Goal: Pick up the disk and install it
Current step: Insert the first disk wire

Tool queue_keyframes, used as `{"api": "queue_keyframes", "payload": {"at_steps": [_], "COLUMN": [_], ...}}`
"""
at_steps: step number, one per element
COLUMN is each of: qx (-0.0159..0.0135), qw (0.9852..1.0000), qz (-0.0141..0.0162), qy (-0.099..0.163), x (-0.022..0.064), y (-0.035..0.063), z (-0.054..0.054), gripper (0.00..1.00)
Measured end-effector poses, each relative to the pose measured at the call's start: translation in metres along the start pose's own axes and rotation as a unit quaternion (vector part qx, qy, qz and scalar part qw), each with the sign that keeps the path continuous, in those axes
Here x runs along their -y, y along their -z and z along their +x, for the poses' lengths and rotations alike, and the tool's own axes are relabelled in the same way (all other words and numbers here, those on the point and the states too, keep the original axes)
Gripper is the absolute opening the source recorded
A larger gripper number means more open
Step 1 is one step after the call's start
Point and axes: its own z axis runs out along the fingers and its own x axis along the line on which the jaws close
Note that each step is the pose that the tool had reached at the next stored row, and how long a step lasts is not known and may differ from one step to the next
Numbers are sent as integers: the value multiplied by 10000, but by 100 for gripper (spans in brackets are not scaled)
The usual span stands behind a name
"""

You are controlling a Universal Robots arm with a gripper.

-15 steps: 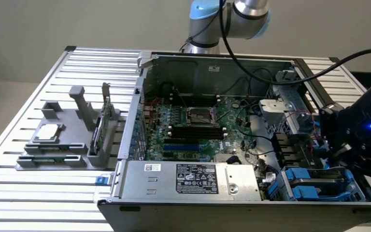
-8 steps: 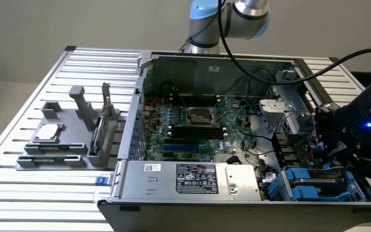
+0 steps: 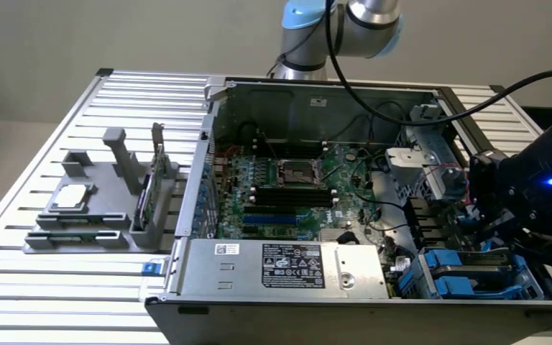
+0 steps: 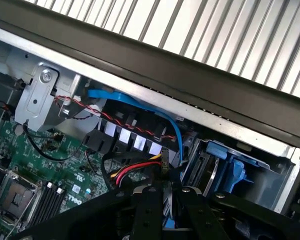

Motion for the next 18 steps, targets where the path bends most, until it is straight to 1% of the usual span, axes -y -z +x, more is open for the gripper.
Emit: {"api": "queue_keyframes", "payload": {"at_steps": [7,11,13,14,17,18], "qx": [-3,-5,0,7,39,54], "qw": [10000,9999,9998,9998,9996,9995], "qz": [19,41,62,75,122,139], "qy": [-86,-147,-185,-203,-256,-273], "x": [2,4,4,4,4,4], "y": [63,65,64,64,65,65], "z": [-10,-11,-12,-12,-12,-12], "gripper": [17,17,17,17,17,17]}}
